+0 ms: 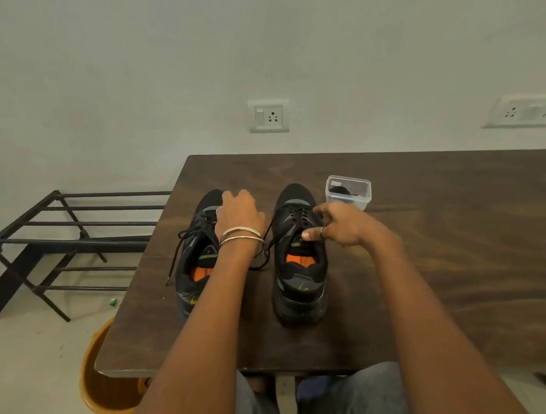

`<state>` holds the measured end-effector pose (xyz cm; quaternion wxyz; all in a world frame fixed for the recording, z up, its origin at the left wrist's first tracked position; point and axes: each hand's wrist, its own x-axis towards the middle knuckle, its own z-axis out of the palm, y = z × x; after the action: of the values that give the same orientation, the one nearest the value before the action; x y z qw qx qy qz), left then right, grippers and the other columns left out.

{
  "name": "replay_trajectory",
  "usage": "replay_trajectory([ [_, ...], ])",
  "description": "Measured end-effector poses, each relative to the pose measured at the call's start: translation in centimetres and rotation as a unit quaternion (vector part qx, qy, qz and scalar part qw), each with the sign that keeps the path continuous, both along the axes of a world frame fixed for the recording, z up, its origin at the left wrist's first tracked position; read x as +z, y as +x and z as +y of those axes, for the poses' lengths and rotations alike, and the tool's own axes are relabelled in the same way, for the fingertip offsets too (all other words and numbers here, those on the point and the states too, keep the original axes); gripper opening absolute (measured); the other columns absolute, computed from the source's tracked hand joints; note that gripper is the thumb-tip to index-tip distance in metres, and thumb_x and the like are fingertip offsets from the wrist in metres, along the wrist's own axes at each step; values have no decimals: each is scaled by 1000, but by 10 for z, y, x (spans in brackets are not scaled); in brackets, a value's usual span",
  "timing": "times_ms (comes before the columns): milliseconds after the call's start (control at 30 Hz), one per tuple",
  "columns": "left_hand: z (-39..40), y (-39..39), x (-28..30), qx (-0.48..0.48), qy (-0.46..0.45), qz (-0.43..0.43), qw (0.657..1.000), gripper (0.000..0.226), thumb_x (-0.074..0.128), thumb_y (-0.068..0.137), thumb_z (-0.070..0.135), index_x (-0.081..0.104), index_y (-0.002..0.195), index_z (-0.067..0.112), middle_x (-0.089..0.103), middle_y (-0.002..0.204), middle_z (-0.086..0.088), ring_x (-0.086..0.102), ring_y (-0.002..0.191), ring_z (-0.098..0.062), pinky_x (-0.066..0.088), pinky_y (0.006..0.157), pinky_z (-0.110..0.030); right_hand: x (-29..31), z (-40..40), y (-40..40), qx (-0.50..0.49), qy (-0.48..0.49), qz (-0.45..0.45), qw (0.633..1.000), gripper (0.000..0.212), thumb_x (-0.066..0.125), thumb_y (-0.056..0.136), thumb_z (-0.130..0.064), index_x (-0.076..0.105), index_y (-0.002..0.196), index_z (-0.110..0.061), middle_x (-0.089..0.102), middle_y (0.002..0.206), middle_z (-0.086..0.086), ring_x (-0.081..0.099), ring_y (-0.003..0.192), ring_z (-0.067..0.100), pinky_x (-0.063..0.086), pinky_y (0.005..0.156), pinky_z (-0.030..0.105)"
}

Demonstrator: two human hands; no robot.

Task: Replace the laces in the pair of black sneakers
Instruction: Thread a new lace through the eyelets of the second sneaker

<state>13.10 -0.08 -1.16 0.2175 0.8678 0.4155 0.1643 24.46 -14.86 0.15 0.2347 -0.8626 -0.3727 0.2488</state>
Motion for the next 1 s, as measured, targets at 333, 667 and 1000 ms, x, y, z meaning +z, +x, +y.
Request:
replay_trajectory([
  [333,-27,7,0,-147,-59,162,974,46,74,79,44,55,104,11,51,92,-5,54,81,-23,48,73,-34,0,19,-10,43,-18,-114,992,48,77,83,-15,62,129,-13,63,126,9,59,113,23,45,89,25],
  [667,-16,2,-13,-77,-146,31,986,22,77,76,26,61,68,13,65,79,-5,62,73,-20,49,63,-31,-13,34,-13,-9,-25,-194,981,28,80,78,-22,67,102,-17,63,109,10,63,96,27,55,83,36],
  [1000,-15,3,-15,-68,-152,26,986,25,78,75,27,58,79,12,63,81,-3,60,75,-19,48,66,-31,-17,39,-12,-79,29,-225,971,7,64,84,-13,68,84,-7,69,86,13,66,82,30,58,76,43],
])
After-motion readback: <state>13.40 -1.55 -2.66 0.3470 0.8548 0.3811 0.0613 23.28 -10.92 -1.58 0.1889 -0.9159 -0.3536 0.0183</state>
